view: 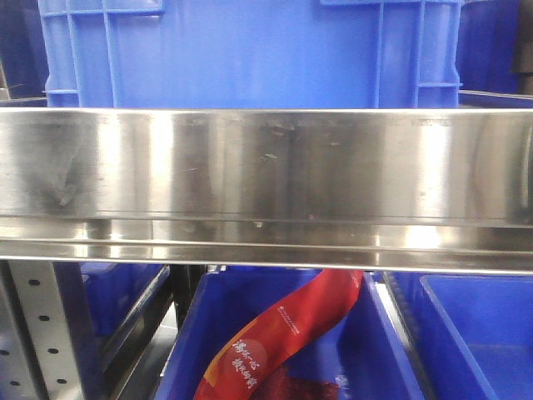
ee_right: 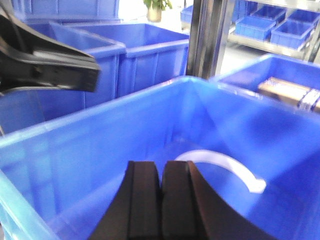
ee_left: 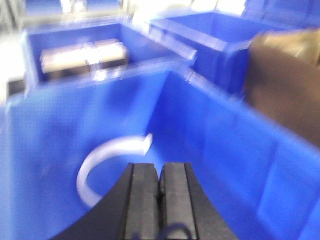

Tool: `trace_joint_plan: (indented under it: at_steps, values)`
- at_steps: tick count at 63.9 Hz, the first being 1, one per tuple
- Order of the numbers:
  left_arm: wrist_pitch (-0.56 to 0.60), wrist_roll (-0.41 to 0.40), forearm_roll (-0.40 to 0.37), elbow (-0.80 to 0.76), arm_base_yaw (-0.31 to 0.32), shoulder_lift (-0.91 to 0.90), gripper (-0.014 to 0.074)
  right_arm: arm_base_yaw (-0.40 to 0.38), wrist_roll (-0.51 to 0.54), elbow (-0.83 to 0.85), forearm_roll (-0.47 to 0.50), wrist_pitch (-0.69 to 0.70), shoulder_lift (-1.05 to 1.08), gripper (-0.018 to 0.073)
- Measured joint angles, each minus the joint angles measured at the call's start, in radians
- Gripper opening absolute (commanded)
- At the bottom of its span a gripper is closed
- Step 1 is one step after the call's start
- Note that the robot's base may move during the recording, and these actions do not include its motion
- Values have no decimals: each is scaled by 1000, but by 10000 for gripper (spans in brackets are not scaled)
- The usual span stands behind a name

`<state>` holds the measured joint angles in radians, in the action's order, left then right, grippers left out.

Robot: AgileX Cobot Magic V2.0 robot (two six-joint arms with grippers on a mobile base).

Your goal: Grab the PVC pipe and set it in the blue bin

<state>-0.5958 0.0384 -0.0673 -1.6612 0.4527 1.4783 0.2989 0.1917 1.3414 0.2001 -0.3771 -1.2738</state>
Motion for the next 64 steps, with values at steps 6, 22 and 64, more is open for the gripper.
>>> trace_joint_plan:
  at_steps: [6, 22, 64]
  values:
    - [2, -6, 0, 43, -23, -53, -111, -33, -9, -22, 0, 2, 53, -168]
    - [199, -15, 7, 397, -110, -369, -111, -159, -9, -245, 0, 87, 269, -168]
    - [339, -92, 26, 971, -443, -959, -111, -255, -9, -733, 0, 229, 775, -168]
